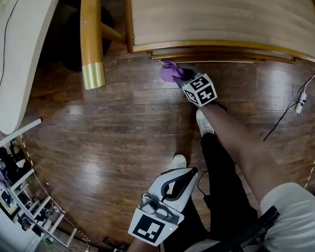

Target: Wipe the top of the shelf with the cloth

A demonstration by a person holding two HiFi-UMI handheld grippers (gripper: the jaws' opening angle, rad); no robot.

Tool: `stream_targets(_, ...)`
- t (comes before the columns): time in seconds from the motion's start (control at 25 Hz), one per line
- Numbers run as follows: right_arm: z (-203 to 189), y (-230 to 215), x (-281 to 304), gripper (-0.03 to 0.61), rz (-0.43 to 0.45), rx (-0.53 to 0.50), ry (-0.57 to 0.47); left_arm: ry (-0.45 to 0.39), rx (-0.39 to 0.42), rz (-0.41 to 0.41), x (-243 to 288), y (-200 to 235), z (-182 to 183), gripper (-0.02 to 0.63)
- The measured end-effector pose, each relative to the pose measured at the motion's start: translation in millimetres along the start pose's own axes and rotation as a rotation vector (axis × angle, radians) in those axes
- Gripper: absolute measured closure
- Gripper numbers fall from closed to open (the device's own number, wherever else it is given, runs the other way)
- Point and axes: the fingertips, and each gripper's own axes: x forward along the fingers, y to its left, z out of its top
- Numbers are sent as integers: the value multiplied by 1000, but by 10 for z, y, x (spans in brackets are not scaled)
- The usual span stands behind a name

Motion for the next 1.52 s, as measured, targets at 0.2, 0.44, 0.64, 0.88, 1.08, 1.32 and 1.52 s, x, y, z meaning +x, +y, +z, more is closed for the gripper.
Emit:
stream_targets(0.2,-145,-136,557,486,43,39,-5,44,-13,7,187,178,-239,593)
stream_targets(0.44,-305,-565,774,486,6,64,24,86,-12,11,445,383,-378,594)
stream_targets(0.64,-489,-1063,587,486,-64,90,43,106,7,21,597,507,-390,593)
stream_targets(0.88,-841,-1685,45,486,-171,99,71,130,27,-31,871,443,-384,593)
stream_targets(1.08,-1047,-2241,-553,488,-258,141,62,150,44,-113,1218,299,-371,594)
stream_targets(1.32,-1358,-3104,-1457,488,-438,173,74,187,84,-217,1536,97,-351,594)
stream_targets(1.52,-1698,-3770,-2279,488,-604,212,111,218,113,-270,1693,-19,-391,594)
